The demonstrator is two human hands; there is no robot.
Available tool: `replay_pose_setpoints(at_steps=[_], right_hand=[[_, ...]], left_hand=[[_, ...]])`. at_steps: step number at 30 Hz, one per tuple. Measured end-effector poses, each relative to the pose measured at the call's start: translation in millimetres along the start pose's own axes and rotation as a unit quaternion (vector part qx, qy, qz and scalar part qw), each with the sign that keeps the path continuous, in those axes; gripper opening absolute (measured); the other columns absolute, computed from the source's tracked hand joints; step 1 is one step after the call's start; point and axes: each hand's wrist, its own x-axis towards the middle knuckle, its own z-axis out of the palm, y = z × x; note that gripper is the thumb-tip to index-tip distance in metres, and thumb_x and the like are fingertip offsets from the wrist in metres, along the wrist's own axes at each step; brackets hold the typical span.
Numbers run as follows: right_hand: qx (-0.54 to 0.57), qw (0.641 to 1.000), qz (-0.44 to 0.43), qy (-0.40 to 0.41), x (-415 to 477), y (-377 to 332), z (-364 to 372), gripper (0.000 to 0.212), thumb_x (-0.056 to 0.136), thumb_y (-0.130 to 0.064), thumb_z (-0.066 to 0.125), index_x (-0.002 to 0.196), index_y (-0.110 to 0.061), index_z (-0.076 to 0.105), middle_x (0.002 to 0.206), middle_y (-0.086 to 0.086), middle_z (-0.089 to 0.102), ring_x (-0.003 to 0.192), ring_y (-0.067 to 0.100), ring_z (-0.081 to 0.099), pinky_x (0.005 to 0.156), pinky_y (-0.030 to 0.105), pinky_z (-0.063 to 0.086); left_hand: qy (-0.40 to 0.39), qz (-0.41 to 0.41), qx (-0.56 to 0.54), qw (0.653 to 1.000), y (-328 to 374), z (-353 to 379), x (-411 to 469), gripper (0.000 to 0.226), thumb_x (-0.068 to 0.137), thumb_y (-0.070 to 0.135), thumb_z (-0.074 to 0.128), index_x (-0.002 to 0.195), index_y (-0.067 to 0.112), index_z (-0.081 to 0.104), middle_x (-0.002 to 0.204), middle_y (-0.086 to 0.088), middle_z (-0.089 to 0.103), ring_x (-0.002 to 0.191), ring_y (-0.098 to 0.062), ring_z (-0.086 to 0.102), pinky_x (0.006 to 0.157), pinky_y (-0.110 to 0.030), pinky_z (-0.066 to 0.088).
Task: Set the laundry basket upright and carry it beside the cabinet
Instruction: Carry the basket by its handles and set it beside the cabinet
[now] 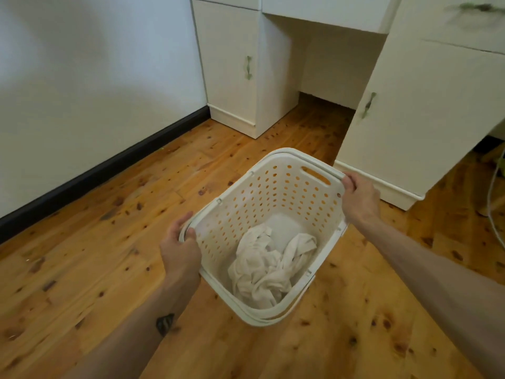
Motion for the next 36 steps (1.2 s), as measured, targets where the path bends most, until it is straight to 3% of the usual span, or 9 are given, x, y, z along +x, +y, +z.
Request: replay_pose_setpoints(at_steps=[3,7,9,16,19,21,26,31,36], right_hand=[[0.01,1.0,-0.017,-0.02,16.0,-49.6,18.6,0.02,0.109,-0.033,0.042,0.108,-0.033,0.062,0.091,-0.01,0.064,0.078,0.003,0.059,0.053,0.018,0.043],[0.039,0.998,-0.027,-0.051,38.9,-126.0,35.0,0.019,0.109,-0.037,0.044,0.118,-0.033,0.059,0.094,-0.011,0.065,0.082,0.007,0.065,0.055,0.022,0.051],[0.057,0.997,-0.025,-0.054,51.8,-161.2,39.7,0.021,0.109,-0.035,0.045,0.122,-0.03,0.06,0.099,-0.007,0.066,0.083,0.007,0.065,0.057,0.023,0.052],[0.093,0.99,-0.066,-0.082,108.3,-259.5,59.0,0.022,0.109,-0.032,0.044,0.123,-0.023,0.059,0.098,-0.005,0.065,0.078,0.002,0.063,0.052,0.018,0.047],[0.084,0.988,-0.084,-0.094,144.1,-287.4,90.8,0.023,0.109,-0.032,0.043,0.122,-0.022,0.059,0.092,-0.009,0.06,0.075,0.0,0.059,0.05,0.014,0.041],[0.087,0.988,-0.091,-0.094,175.8,-299.2,123.5,0.024,0.11,-0.031,0.042,0.123,-0.021,0.06,0.091,-0.011,0.058,0.076,-0.001,0.056,0.052,0.014,0.038],[0.085,0.987,-0.087,-0.103,254.1,-318.3,211.2,0.03,0.11,-0.031,0.038,0.125,-0.018,0.061,0.099,-0.002,0.062,0.085,0.013,0.057,0.076,0.032,0.048],[0.072,0.985,-0.094,-0.126,316.7,-321.2,292.5,0.03,0.11,-0.032,0.038,0.126,-0.021,0.061,0.099,-0.002,0.062,0.079,0.005,0.055,0.059,0.02,0.037],[0.088,0.982,-0.08,-0.147,356.7,-314.5,351.9,0.027,0.109,-0.028,0.037,0.121,-0.022,0.062,0.102,0.0,0.063,0.082,0.007,0.056,0.063,0.02,0.04]], left_hand=[[0.011,0.002,-0.008,1.0,36.2,-24.4,31.1,0.036,0.104,0.008,0.05,0.112,0.037,0.068,0.135,-0.009,0.058,0.116,-0.039,0.061,0.081,-0.059,0.061],[0.05,-0.001,-0.017,0.999,99.6,-53.0,73.6,0.031,0.102,0.011,0.055,0.113,0.037,0.068,0.127,0.0,0.06,0.097,-0.023,0.066,0.047,-0.03,0.06],[0.059,0.007,-0.024,0.998,134.5,-62.3,91.2,0.028,0.101,0.013,0.056,0.108,0.038,0.067,0.117,0.001,0.063,0.09,-0.02,0.068,0.042,-0.025,0.056],[0.072,0.011,-0.054,0.996,225.1,-77.5,155.2,0.026,0.1,0.013,0.056,0.107,0.037,0.065,0.11,-0.006,0.066,0.092,-0.031,0.07,0.059,-0.043,0.064],[0.08,0.025,-0.053,0.995,243.1,-73.9,195.5,0.026,0.1,0.009,0.055,0.113,0.03,0.065,0.11,-0.006,0.065,0.091,-0.029,0.069,0.053,-0.034,0.06],[0.093,0.039,-0.049,0.994,250.9,-66.7,232.2,0.027,0.099,0.006,0.055,0.115,0.025,0.066,0.115,-0.009,0.065,0.094,-0.028,0.067,0.059,-0.035,0.058],[0.126,0.038,-0.045,0.99,249.7,-35.8,325.3,0.028,0.098,0.003,0.056,0.116,0.02,0.068,0.12,-0.012,0.063,0.096,-0.027,0.065,0.058,-0.03,0.055],[0.146,0.025,-0.041,0.988,234.9,-10.2,410.8,0.029,0.095,0.0,0.057,0.113,0.02,0.07,0.125,-0.015,0.064,0.107,-0.032,0.064,0.07,-0.035,0.057],[0.159,0.003,-0.052,0.986,217.5,11.9,471.0,0.031,0.095,-0.003,0.056,0.11,0.02,0.071,0.118,-0.012,0.065,0.1,-0.027,0.065,0.07,-0.035,0.057]])
